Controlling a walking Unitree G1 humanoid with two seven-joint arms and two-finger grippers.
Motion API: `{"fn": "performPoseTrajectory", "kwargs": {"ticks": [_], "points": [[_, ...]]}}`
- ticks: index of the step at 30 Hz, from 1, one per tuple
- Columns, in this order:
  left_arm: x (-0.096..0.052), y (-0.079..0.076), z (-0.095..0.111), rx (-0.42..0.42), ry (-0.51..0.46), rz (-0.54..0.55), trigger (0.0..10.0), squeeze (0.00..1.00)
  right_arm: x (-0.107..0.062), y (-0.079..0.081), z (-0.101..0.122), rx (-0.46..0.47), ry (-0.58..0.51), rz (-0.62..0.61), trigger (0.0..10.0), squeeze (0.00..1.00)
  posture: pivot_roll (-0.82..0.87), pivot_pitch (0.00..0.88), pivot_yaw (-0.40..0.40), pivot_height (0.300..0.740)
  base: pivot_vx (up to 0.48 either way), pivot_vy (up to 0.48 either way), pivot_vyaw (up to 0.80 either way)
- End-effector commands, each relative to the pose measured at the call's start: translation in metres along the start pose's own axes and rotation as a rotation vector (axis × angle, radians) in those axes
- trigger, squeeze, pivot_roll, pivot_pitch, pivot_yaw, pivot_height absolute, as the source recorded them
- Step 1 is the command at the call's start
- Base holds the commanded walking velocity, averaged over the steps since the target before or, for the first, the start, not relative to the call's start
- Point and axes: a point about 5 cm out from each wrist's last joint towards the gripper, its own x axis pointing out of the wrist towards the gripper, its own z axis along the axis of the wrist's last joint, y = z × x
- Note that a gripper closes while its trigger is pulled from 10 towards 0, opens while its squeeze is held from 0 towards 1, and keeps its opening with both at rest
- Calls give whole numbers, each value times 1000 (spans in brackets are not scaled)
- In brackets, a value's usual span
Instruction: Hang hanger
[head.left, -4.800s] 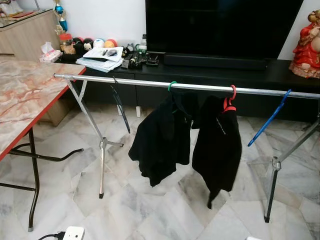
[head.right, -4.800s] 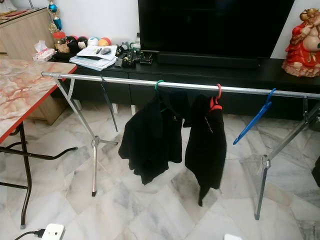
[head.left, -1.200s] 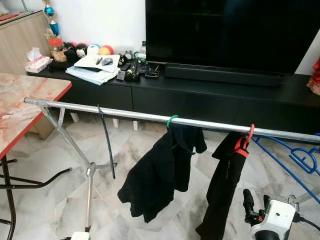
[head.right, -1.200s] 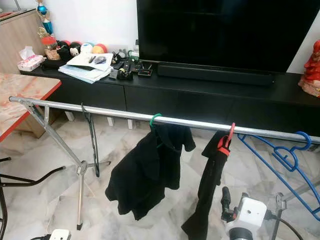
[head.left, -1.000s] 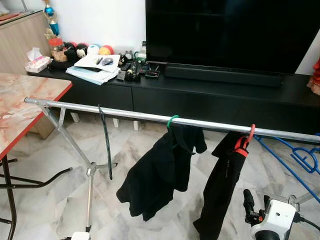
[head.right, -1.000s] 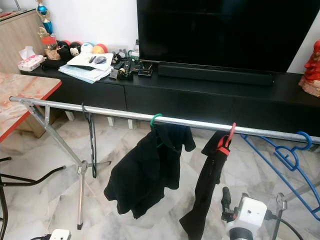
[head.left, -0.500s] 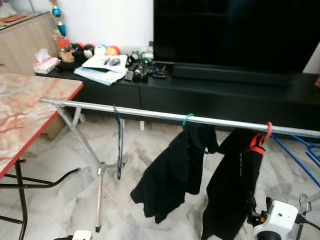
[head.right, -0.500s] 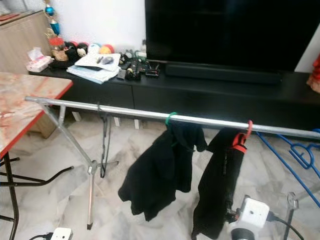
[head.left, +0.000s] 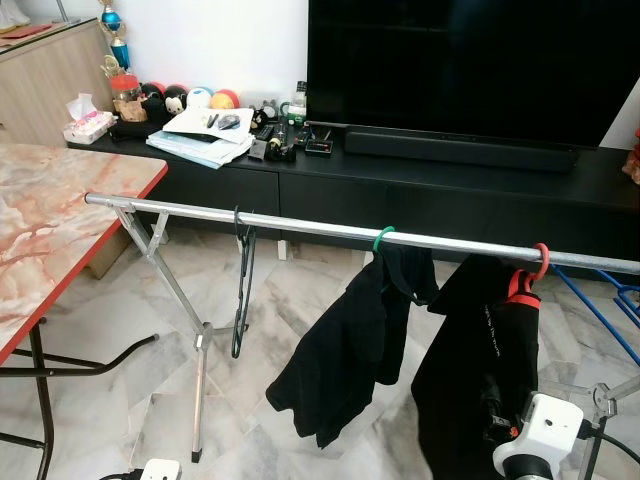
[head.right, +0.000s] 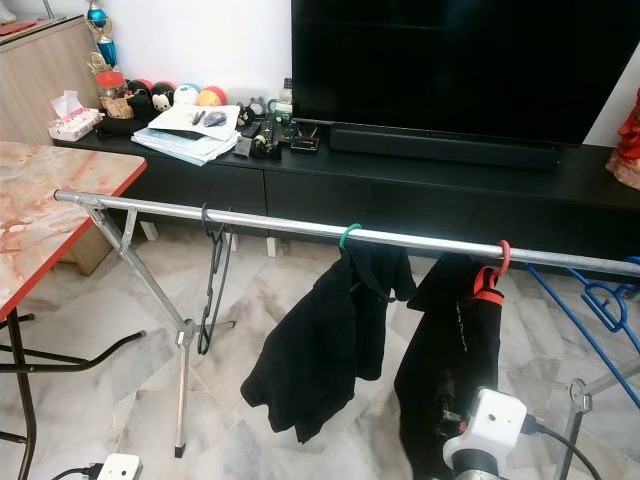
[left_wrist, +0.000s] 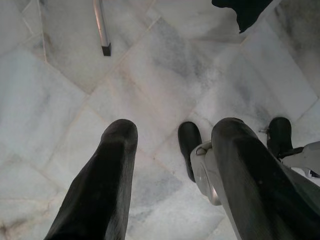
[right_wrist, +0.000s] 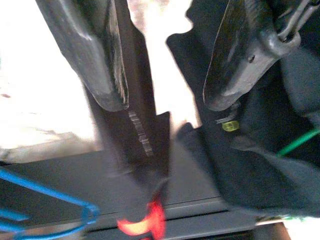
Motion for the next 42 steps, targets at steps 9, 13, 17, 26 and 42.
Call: {"fn": "performPoseTrajectory", "kwargs": {"ticks": [9,13,17,26,42], "points": [[-2,1,-6,9,22,1,10000,0,4,-28,13,41,-44,-152,10000,0,-31,53,12,740,0,0,0],[-1,0,-6,10,22,-1,10000,0,4,-22,12,42,-46,-141,10000,0,-31,52,13,740,0,0,0],[-1,0,-6,10,21,-2,10000,0,4,-20,13,44,-49,-135,10000,0,-29,54,14,740,129,0,0],[-2,2,-7,11,25,1,10000,0,6,-17,14,45,-55,-126,10000,0,-28,54,15,740,300,0,0],[-2,1,-7,13,22,-3,10000,0,7,-12,15,48,-66,-111,10000,0,-27,56,13,740,132,0,0]]}}
